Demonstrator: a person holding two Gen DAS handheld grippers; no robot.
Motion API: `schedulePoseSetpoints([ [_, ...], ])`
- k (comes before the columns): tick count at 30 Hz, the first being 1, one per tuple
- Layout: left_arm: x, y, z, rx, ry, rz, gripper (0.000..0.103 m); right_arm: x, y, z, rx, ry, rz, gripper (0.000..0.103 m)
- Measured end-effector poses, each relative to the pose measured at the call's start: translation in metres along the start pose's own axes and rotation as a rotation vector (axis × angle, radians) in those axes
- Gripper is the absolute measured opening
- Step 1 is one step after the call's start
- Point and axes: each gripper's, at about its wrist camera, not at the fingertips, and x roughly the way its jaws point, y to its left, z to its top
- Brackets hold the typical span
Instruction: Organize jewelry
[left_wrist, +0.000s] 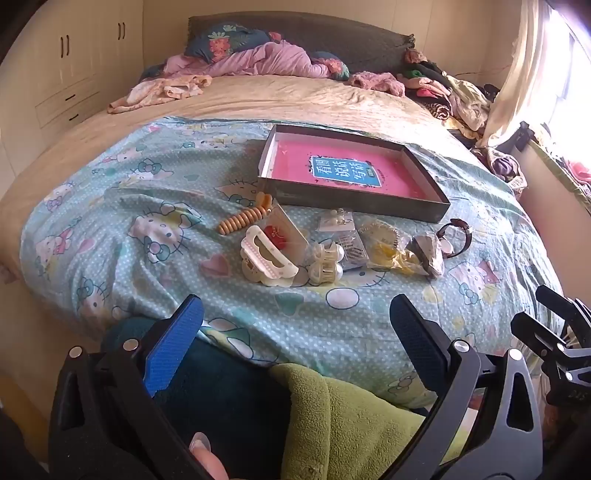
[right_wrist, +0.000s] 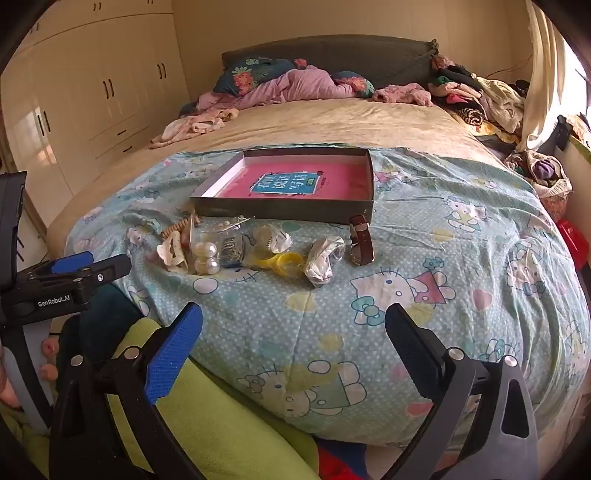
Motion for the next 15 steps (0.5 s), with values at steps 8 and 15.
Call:
schedulePoseSetpoints([
  [8,-0.0023,-0.0049,-0.0015,-0.006,-0.009,-0.007,0.094,-0.0028,0.0036,0.0004,-0.005,-0.010,0.001,0.099],
  [15,-0.0056,-0.0062,0.0004,-0.007,-0.013,-0.011,0.094,-0.0007,0.0051,0.0005,-0.013,-0.006,0.001,0.099],
])
